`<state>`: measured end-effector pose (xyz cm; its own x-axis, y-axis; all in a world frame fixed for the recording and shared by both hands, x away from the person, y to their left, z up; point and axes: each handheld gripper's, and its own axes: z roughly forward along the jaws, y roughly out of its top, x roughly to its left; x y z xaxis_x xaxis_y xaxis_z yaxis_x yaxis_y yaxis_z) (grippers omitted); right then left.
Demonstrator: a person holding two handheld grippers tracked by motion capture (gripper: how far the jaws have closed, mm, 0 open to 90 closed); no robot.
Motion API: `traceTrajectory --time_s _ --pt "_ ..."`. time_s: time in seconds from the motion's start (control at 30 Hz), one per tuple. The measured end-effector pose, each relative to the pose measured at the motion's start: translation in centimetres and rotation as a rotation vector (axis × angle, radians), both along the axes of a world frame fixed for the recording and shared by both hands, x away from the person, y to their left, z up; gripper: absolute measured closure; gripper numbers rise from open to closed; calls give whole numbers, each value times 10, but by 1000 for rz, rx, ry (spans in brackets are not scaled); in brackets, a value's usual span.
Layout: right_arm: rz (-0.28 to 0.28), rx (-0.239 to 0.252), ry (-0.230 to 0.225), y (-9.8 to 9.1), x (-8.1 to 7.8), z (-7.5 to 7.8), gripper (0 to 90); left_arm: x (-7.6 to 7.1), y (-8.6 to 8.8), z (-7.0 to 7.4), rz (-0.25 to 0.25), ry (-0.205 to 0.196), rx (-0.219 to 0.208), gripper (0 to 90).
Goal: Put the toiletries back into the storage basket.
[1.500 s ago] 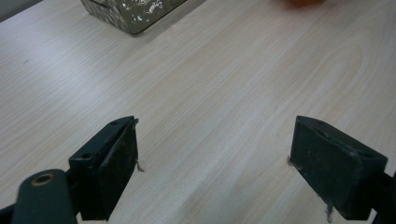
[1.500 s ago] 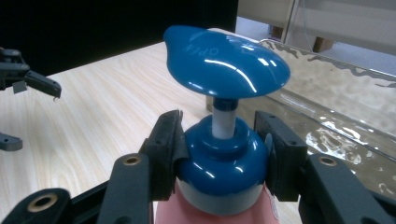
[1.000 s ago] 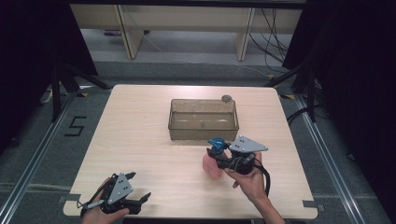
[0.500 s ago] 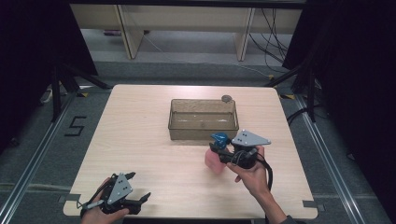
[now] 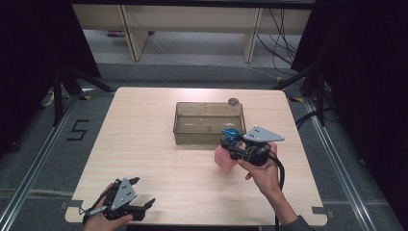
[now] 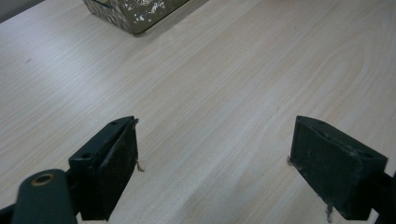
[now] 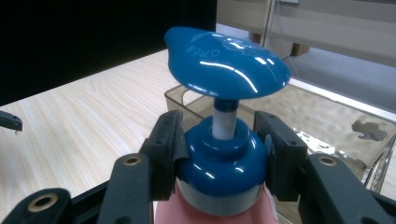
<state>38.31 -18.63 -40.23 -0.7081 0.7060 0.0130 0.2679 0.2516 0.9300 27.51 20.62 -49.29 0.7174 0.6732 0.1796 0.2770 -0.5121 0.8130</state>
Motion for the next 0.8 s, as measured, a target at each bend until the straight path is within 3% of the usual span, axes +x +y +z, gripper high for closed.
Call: traceTrajectory --time_s 0.07,0.13,0.23,0.3,0.33,0.4,0.43,0.47,0.5,0.53,0.57,0.63,0.67,0.7,0.73,0.77,0.8 --pt "-5 9 1 1 1 2 538 0 0 0 2 -1 0 147" --pt "0 -1 -10 0 3 4 538 1 1 1 -5 -6 27 148" --pt "-14 16 4 0 6 8 538 0 0 0 -1 1 1 147" --pt "-4 14 1 -1 11 10 538 1 1 1 -3 -5 27 148" --pt "2 15 -17 -1 14 11 538 1 1 1 -4 -6 20 148" --pt "-27 12 2 -2 15 16 538 0 0 0 -3 6 -6 148" --pt "-27 12 2 -2 15 16 538 1 1 0 -3 5 2 148" --pt "-16 17 -10 -4 19 18 538 2 2 2 -8 -3 36 148" --pt "-16 17 -10 -4 19 18 538 2 2 2 -8 -3 36 148" --pt "-35 19 -11 -4 21 21 538 1 2 1 -5 -7 29 147" --pt "-38 23 -7 -5 21 22 538 0 0 0 2 2 -9 148" --pt "-41 9 -22 -6 23 23 538 1 0 0 1 -1 0 148" --pt "-42 6 -27 -8 25 26 538 2 2 2 -10 -2 33 147" --pt "-42 6 -27 -8 25 26 538 2 2 2 -10 -2 33 148" --pt "-46 -2 -18 -8 27 30 538 0 0 0 2 -2 -7 148" --pt "-46 -2 -18 -8 27 30 538 0 0 0 2 -2 -7 148" --pt "-48 -10 -27 -9 30 32 538 1 2 1 -6 3 27 147"
